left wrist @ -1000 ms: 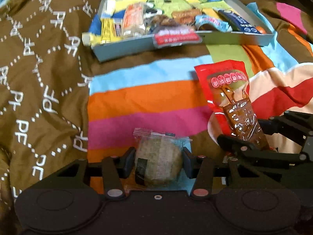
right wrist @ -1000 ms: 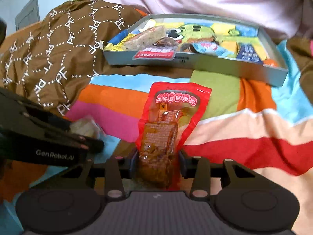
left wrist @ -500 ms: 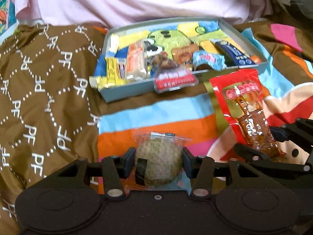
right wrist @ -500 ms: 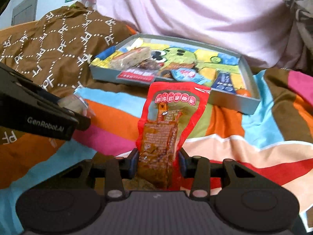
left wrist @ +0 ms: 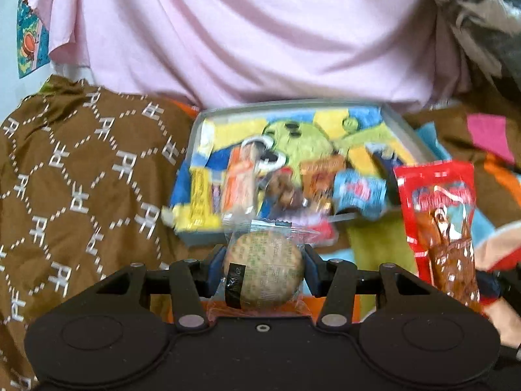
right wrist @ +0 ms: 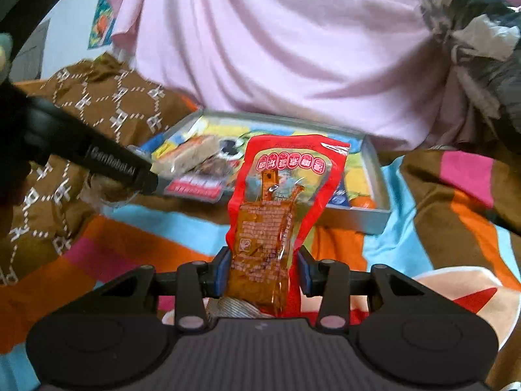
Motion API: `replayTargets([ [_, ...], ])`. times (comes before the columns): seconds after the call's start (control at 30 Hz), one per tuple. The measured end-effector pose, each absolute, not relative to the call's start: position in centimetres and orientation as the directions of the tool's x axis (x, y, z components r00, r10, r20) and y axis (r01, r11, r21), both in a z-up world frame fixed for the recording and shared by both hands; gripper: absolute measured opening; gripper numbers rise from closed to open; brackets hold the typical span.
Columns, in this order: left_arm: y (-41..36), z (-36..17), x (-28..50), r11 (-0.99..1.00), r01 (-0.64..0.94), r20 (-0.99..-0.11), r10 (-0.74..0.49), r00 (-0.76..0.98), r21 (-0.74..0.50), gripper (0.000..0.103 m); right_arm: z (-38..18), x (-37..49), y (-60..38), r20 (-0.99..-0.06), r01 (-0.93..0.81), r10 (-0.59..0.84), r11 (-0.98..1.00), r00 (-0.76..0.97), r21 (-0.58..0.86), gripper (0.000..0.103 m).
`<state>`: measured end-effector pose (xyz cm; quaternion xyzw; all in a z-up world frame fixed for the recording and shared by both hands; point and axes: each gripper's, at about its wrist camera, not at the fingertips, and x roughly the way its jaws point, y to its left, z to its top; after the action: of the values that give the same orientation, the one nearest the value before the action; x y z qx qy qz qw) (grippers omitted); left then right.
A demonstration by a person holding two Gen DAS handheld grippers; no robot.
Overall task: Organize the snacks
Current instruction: 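Carry cookie with left tool while right tool carries jerky pack over the tray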
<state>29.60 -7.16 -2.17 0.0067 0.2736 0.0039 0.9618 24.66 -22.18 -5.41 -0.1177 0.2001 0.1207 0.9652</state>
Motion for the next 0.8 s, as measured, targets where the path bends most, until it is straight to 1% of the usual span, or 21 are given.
replayTargets([
  [0.1,-8.0,-1.1,30.9,1.000,0.010,-0.498,-0.006,0.867,0.005,0.052,-5.1,25.4,-22.5,-0.386,-0.263,0.178,0.948,0.905,-0.178,0.045],
  [0.27,-9.9,0.9,33.7,1.000,0.025,-0.454,-0.026,0.890,-0.009,0.052,-4.2,27.0,-23.7,-0.301,-0.227,0.171,0.960,0.938,-0.162,0.045],
  [0.4,-11.6,1.8,35.9,0.999,0.048,-0.435,-0.049,0.899,-0.012,0.052,-3.7,28.0,-25.7,-0.255,-0.228,0.203,0.971,0.945,-0.070,0.046],
  [0.57,-12.9,1.0,37.7,0.995,0.090,-0.449,-0.067,0.891,0.031,0.052,-3.4,29.3,-27.5,-0.214,-0.191,0.175,0.980,0.961,-0.055,0.046],
  [0.63,-13.0,0.8,38.4,0.995,0.099,-0.455,-0.079,0.887,0.019,0.052,-3.1,30.3,-28.3,-0.214,-0.169,0.161,0.985,0.963,-0.020,0.046],
  [0.73,-12.9,0.7,39.5,0.996,0.094,-0.458,-0.088,0.884,-0.010,0.052,-2.6,32.0,-30.0,-0.209,-0.176,0.192,0.980,0.959,0.093,0.046],
  [0.8,-12.8,0.7,40.6,0.997,0.078,-0.470,-0.081,0.879,-0.027,0.052,-2.6,32.9,-30.5,-0.202,-0.164,0.180,0.982,0.963,0.097,0.046],
])
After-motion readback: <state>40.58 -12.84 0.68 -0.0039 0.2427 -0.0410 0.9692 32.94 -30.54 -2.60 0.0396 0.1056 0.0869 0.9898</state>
